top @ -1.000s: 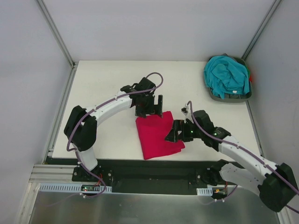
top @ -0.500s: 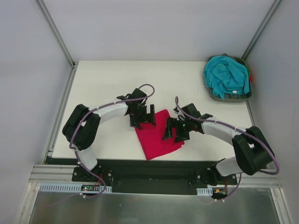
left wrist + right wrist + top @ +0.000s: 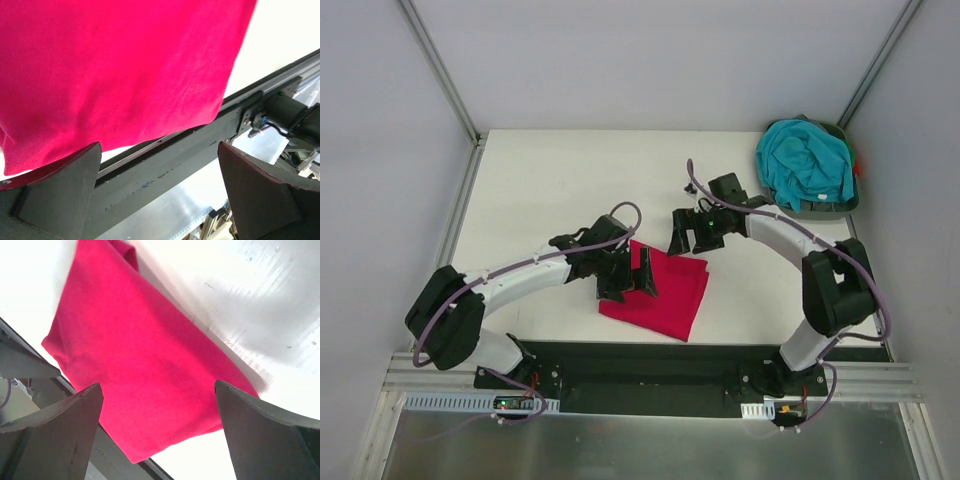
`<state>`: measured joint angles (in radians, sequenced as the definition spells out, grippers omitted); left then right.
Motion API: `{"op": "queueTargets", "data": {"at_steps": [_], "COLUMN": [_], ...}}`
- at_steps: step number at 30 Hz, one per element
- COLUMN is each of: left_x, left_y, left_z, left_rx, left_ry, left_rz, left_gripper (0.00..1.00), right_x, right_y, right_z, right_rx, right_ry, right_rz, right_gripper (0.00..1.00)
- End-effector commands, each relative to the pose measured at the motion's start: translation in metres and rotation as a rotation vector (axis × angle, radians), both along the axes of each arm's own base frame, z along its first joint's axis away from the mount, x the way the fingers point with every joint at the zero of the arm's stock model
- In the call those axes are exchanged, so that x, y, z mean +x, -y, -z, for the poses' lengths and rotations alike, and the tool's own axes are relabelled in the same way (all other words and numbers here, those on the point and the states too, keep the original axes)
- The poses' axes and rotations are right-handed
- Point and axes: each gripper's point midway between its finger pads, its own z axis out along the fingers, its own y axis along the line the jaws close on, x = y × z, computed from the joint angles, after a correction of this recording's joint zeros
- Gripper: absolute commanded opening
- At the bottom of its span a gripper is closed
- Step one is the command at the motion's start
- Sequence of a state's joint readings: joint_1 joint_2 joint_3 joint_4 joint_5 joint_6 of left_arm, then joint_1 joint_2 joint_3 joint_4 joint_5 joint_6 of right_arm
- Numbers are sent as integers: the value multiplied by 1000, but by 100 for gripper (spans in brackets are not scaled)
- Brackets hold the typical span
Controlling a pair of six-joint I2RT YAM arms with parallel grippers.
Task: Fold and stack the t-shirts
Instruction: Fold the long partially folded tshirt into a neat square, then put the neatly folded tshirt into the corner of the board with the left arm
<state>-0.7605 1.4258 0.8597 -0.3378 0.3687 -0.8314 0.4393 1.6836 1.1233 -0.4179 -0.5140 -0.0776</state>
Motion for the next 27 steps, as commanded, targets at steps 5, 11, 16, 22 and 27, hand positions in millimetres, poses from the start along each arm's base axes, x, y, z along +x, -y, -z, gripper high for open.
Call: {"op": "queueTargets", "data": {"at_steps": [5, 11, 16, 22, 27], "left_x": [46, 92, 90, 78, 68], "left_y": [-25, -56, -44, -62, -70], "left_z": [-34, -14, 19, 57, 78], "left_rx": [85, 202, 201, 318, 390], "left_ry": [232, 245, 121, 38, -2], "left_rz": [-55, -124, -33, -79, -94], "left_gripper": [99, 99, 88, 65, 47], "right_x": [-19, -45, -69, -81, -84], "right_y": [59, 130, 159, 167, 160], "right_z": [-74, -84, -80, -81, -70], "right_rx": [-74, -117, -67, -30, -47], "right_ry": [279, 427, 514, 543, 481], "right_rz": [188, 592, 762, 812, 768], "right_gripper": [96, 96, 96, 96, 96]}}
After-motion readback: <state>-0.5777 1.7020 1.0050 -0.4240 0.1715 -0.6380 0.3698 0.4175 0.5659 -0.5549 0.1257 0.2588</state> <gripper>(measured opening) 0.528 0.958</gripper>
